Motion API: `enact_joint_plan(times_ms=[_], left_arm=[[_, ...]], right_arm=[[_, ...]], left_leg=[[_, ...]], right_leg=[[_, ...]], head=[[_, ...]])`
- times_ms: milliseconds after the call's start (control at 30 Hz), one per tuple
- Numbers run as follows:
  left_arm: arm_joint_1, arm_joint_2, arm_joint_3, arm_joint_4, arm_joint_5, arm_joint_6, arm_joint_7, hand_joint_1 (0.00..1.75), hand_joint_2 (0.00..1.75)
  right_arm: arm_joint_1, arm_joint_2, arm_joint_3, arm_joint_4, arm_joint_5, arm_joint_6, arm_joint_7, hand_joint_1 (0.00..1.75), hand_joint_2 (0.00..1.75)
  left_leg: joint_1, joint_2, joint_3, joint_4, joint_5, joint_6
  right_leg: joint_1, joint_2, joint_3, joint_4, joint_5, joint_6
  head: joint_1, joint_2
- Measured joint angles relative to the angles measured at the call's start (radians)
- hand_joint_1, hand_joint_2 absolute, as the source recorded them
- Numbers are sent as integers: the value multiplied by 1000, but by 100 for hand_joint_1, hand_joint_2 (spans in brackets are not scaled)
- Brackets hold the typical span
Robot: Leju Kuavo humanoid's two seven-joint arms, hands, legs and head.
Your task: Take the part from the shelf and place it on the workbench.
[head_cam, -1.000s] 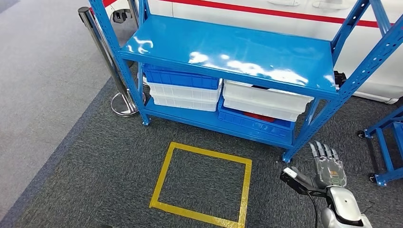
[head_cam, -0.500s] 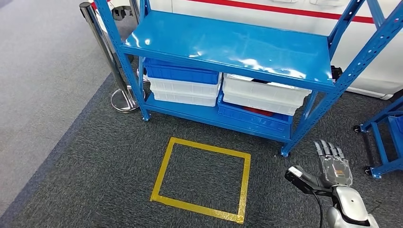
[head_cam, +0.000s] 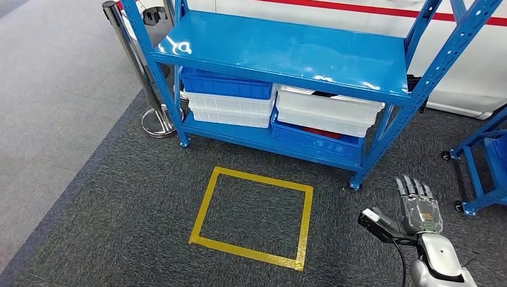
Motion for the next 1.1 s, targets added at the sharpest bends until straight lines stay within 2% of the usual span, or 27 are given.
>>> enact_joint_plan(times_ms=[133, 400, 700, 1100], left_arm=[[3, 0, 0, 0, 4, -2, -3, 0, 0], [6, -8, 0, 0, 12, 0, -4, 0, 0], [5, -9, 0, 0, 9, 10, -1, 0, 0], [5, -9, 0, 0, 23, 6, -2, 0, 0]], right_arm=[[5, 4, 4, 2, 3, -4, 7, 0, 0], [35, 7, 4, -18, 19, -1, 26, 0, 0], [54, 6, 4, -36, 13, 4, 21, 0, 0], [22, 6, 4, -27, 8, 5, 3, 0, 0]], left_leg=[[-3, 1, 0, -21, 4, -11], [-6, 2, -8, -13, 10, -2], [-6, 2, -12, -11, 10, 0], [-6, 2, -13, -11, 10, 0]], right_leg=[[-1, -2, -3, 0, 3, 7], [-3, 0, -5, -5, 18, 20], [-4, 0, -7, -6, 18, 21], [-4, 0, -9, -5, 18, 21]], head=[[0, 0], [0, 0], [0, 0], [0, 0]])
